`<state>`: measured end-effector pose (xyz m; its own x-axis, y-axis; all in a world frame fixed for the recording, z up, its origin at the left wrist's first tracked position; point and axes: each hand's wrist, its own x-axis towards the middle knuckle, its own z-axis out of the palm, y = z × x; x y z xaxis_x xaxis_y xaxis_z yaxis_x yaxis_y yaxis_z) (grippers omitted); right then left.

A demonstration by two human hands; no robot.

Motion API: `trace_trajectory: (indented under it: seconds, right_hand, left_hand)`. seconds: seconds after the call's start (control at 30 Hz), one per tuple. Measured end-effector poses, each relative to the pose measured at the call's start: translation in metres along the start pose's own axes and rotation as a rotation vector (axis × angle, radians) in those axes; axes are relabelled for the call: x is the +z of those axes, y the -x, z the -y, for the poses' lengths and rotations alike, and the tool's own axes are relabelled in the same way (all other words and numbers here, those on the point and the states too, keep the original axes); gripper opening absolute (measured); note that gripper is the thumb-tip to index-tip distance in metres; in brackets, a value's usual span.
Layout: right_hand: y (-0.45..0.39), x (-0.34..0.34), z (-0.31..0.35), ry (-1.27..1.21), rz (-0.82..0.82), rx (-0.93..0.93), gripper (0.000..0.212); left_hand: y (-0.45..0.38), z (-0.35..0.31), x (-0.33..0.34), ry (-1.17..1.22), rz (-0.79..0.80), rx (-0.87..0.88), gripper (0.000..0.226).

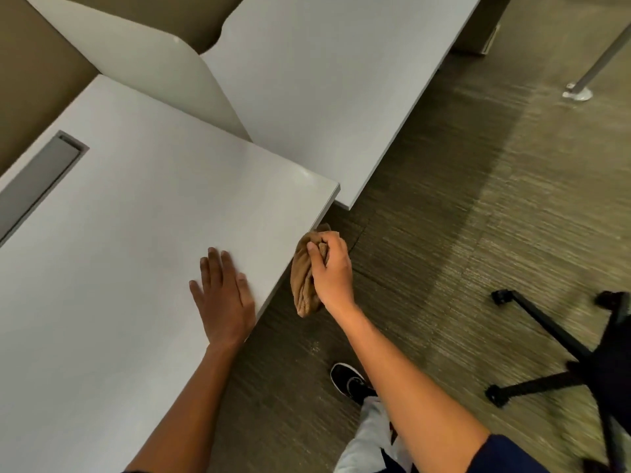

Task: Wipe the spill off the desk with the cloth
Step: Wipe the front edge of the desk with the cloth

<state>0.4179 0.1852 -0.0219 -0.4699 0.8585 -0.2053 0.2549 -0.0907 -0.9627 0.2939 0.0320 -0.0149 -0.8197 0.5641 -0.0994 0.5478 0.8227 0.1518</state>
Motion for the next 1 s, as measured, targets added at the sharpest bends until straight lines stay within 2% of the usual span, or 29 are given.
trace_trajectory:
  seconds: [0.17, 0.37, 0.47, 0.63, 0.9, 1.0]
  right_hand:
    - [0.01, -0.017, 0.011, -0.082, 0.136, 0.134, 0.015]
    - [0.013, -0.038, 0.031, -0.29, 0.221, 0.302, 0.019]
    - [0.014, -0.049, 0.036, -0.488, 0.16, 0.426, 0.019]
    - [0.002, -0.072, 0.043, -0.663, 0.0, 0.464, 0.019]
    - [-0.033, -0.11, 0.047, -0.755, -0.086, 0.463, 0.014]
    - [-0.051, -0.122, 0.043, -0.779, -0.101, 0.485, 0.017]
  left_hand:
    - [-0.003, -0.002, -0.001, 0.014, 0.023, -0.02, 0.058]
    - [-0.002, -0.004, -0.006, 0.038, 0.039, -0.017, 0.058]
    - [-0.001, -0.005, -0.01, 0.054, 0.04, -0.017, 0.057]
    - [0.002, -0.006, -0.016, 0.092, 0.037, 0.0, 0.057]
    - [0.001, -0.009, -0.017, 0.208, 0.005, -0.051, 0.062]
    - [-0.004, -0.019, -0.017, 0.247, -0.02, -0.1, 0.062]
